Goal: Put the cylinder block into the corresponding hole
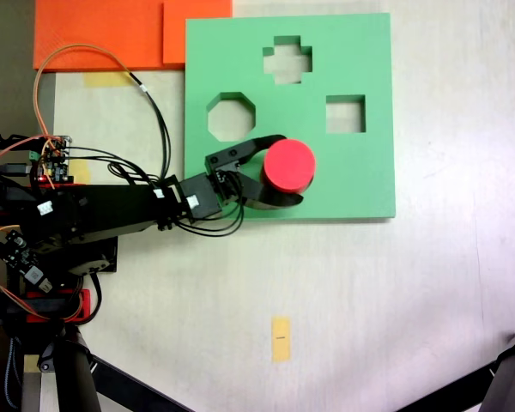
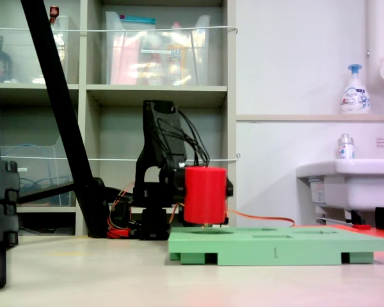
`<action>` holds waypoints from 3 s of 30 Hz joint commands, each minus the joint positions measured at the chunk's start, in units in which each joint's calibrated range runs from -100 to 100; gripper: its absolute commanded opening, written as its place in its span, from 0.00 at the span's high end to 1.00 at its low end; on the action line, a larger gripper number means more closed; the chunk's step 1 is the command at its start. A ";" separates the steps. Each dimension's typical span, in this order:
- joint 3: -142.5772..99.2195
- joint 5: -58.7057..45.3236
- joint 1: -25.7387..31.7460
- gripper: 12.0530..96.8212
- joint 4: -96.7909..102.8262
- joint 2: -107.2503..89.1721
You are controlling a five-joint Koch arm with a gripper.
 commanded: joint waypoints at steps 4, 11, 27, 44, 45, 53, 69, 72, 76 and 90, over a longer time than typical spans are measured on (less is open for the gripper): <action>2.31 1.12 0.59 0.87 5.82 5.85; 4.70 1.27 1.03 0.86 6.11 9.76; 7.09 1.27 0.78 0.78 6.49 19.82; -10.76 -0.39 -1.22 0.09 1.29 -5.18; -12.15 -1.03 -1.86 0.09 -1.21 -12.72; -9.26 -28.08 -9.38 0.63 -38.00 -65.94; -31.39 -49.38 -13.87 0.53 -37.32 -40.38; -34.98 -49.38 -13.28 0.56 -36.65 -33.12; -34.98 -49.38 -12.89 0.59 -36.74 -46.24; -34.98 -48.84 -12.36 0.55 -61.49 -65.94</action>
